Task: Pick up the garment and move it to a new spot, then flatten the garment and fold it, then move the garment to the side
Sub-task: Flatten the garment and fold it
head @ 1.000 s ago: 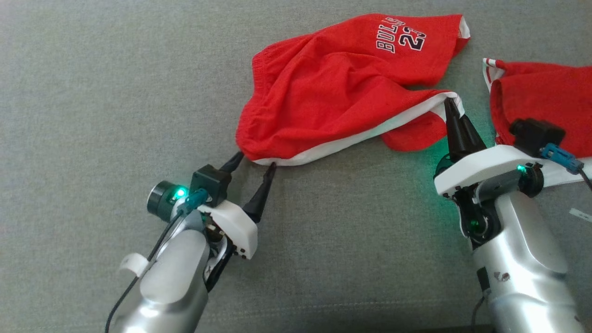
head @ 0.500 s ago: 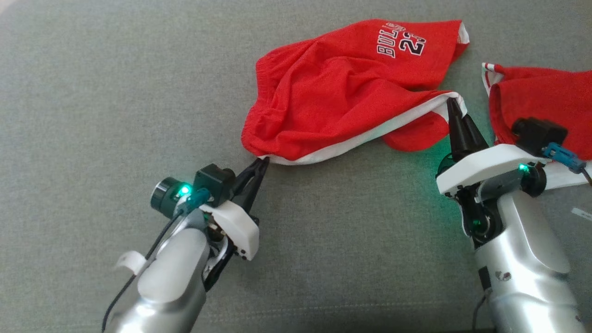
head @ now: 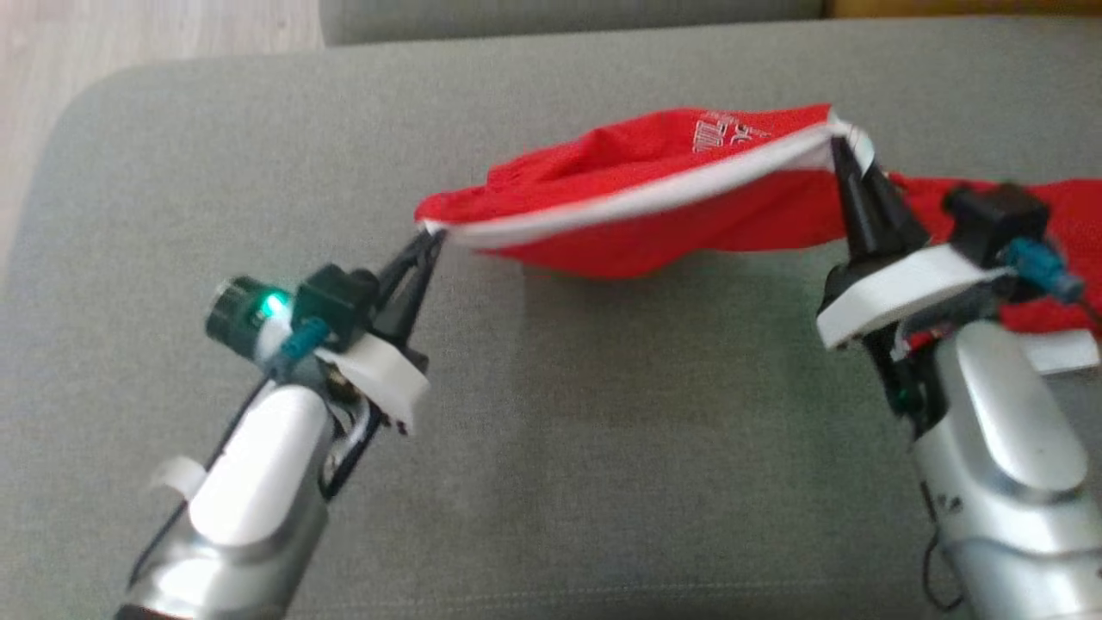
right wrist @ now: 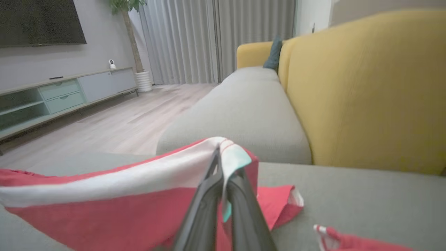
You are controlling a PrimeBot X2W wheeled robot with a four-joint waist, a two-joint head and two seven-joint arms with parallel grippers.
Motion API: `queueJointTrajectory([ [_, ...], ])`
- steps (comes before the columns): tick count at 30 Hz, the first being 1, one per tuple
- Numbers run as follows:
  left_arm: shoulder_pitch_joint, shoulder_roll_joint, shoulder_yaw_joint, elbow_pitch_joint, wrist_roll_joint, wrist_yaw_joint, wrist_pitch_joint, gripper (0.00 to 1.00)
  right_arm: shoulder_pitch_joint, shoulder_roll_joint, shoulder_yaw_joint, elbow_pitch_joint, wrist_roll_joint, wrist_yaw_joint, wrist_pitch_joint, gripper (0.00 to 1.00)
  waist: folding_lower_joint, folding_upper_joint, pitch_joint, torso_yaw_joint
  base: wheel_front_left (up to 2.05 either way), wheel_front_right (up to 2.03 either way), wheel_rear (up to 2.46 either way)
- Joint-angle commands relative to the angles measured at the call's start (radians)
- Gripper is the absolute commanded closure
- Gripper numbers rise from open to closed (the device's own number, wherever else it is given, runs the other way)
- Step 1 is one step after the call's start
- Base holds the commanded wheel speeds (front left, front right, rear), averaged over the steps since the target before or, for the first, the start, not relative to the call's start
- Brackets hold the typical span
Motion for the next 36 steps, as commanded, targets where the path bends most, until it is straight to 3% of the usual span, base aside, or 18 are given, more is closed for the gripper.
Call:
queueJointTrajectory([
  [1, -0.072, 0.032, 0.041, -0.042, 0.008, 0.010, -0.001, 1.00, -0.062, -0.006, 0.019, -0.045, -0.007, -0.001, -0.007, 1.00, 0.0000, 0.0000, -0.023, -0.004, 0.00, 0.00, 0.00],
  [9, -0.193, 0.102, 0.083, -0.232, 0.036, 0.041, 0.081, 1.00, -0.171, -0.077, 0.038, -0.155, -0.087, -0.001, 0.016, 1.00, 0.0000, 0.0000, -0.116, -0.022, 0.00, 0.00, 0.00],
  [16, -0.219, 0.152, 0.138, -0.448, 0.031, 0.085, 0.181, 1.00, -0.211, -0.110, 0.022, -0.282, -0.076, -0.001, 0.082, 1.00, 0.0000, 0.0000, -0.173, -0.042, 0.00, 0.00, 0.00],
  [24, -0.194, 0.219, 0.140, -0.654, 0.010, 0.062, 0.351, 1.00, -0.159, -0.132, 0.031, -0.446, -0.034, -0.001, 0.221, 1.00, 0.0000, 0.0000, -0.172, -0.059, 0.00, 0.00, 0.00],
  [30, -0.259, 0.242, 0.139, -0.626, -0.031, 0.022, 0.426, 1.00, -0.239, -0.137, 0.071, -0.414, -0.003, -0.001, 0.282, 1.00, 0.0000, 0.0000, -0.078, -0.071, 0.00, 0.00, 0.00],
  [36, -0.476, 0.231, 0.128, -0.423, -0.046, -0.012, 0.393, 1.00, -0.489, -0.127, 0.138, -0.205, 0.039, -0.001, 0.240, 1.00, 0.0000, 0.0000, 0.105, -0.076, 0.00, 0.00, 0.00],
])
